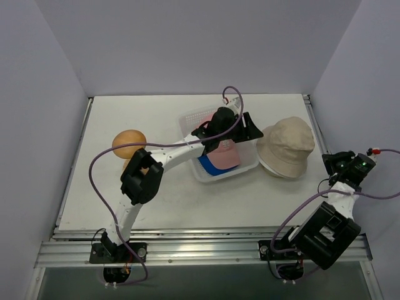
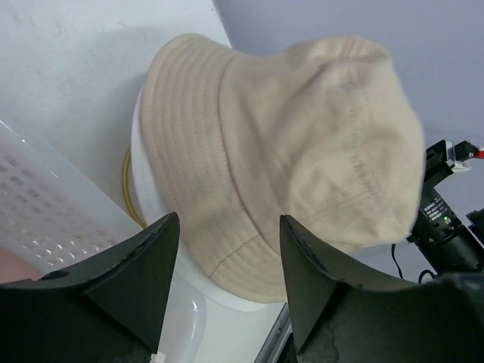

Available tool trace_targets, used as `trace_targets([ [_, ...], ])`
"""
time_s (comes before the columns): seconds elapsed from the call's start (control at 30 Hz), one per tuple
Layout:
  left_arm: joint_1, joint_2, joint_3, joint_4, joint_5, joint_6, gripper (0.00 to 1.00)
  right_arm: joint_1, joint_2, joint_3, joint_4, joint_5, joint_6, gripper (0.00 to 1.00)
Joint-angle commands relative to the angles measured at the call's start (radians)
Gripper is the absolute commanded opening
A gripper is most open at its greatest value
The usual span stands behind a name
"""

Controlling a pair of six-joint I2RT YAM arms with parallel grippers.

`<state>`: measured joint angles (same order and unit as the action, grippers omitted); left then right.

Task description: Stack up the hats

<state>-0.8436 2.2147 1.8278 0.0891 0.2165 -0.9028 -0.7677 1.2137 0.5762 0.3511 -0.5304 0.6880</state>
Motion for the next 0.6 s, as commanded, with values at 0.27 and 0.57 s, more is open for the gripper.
trace_targets([
  [0.27, 0.057, -0.326, -0.016, -0.165, -0.054, 0.143, 0.94, 0.04, -0.22, 0.223, -0.397, 0.069, -0.156, 0.0],
  [0.57, 0.074, -0.607, -0.252, -0.288, -0.199, 0.268, 0.94, 0.229, -0.411, 0.3, -0.461, 0.181, -0.107, 0.0],
])
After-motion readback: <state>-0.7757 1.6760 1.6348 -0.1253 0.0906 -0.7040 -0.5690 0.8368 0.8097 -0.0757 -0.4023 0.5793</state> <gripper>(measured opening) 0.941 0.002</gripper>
